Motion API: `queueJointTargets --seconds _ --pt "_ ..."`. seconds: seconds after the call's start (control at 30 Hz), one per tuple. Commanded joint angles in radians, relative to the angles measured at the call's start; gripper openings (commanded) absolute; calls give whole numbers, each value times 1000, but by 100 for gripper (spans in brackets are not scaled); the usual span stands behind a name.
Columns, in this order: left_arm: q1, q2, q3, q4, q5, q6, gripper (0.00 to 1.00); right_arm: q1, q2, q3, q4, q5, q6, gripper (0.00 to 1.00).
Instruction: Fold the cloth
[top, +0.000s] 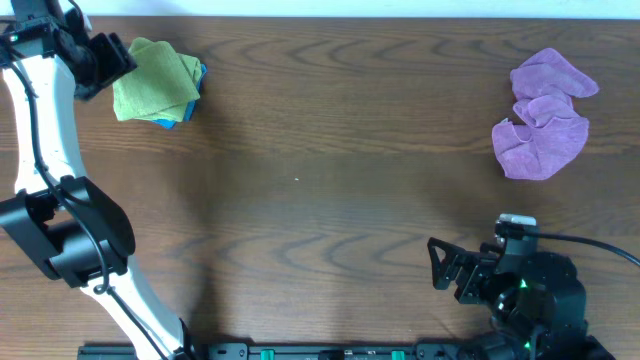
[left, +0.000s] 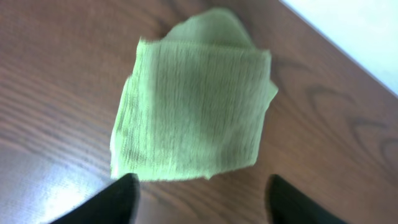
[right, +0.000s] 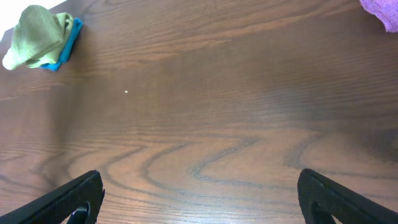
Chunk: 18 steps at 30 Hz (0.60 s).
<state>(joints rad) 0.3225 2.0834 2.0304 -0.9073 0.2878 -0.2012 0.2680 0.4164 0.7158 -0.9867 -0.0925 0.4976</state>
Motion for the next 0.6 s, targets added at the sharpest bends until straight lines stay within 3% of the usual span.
queueJointTargets --seconds 0.0,0.07,0.57 --pt "-19 -2 24 55 -5 -4 25 -7 -4 -6 -2 10 14 99" --pt "-29 17 24 98 -6 -26 6 -7 -4 -6 -1 10 14 99" --pt "-101 210 20 236 -11 -96 6 -7 -4 -6 -2 10 14 99"
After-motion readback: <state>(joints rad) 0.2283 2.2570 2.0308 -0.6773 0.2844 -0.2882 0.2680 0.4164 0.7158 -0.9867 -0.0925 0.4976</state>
